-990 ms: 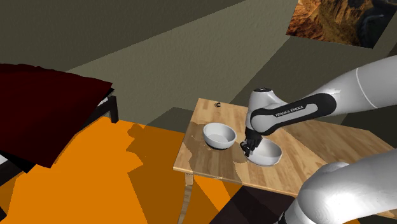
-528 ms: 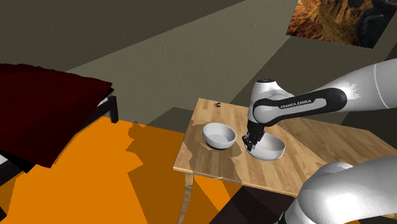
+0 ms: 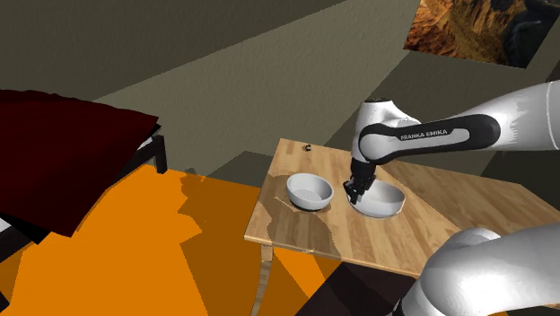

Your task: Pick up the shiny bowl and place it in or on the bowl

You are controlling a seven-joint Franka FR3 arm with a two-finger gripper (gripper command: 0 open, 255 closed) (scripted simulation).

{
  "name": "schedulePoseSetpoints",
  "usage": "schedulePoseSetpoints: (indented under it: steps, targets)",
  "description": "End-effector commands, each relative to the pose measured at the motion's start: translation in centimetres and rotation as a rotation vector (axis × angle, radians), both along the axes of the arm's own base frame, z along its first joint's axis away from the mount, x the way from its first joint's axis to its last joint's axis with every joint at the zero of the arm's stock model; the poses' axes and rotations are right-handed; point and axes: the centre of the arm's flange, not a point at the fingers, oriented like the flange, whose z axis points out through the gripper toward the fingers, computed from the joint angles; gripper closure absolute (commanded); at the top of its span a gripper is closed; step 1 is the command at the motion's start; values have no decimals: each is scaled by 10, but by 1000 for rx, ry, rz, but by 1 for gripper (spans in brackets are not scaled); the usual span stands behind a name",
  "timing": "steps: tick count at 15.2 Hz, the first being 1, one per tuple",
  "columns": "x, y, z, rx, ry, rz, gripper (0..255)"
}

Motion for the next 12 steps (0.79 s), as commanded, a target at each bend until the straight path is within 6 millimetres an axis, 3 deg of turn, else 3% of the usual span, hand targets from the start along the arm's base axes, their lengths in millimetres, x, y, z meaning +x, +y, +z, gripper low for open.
schedulePoseSetpoints:
  steps: [1,12]
  targets:
    - [20,0,3,0,0,0,255]
    - [165,-2,17,0,0,0,255]
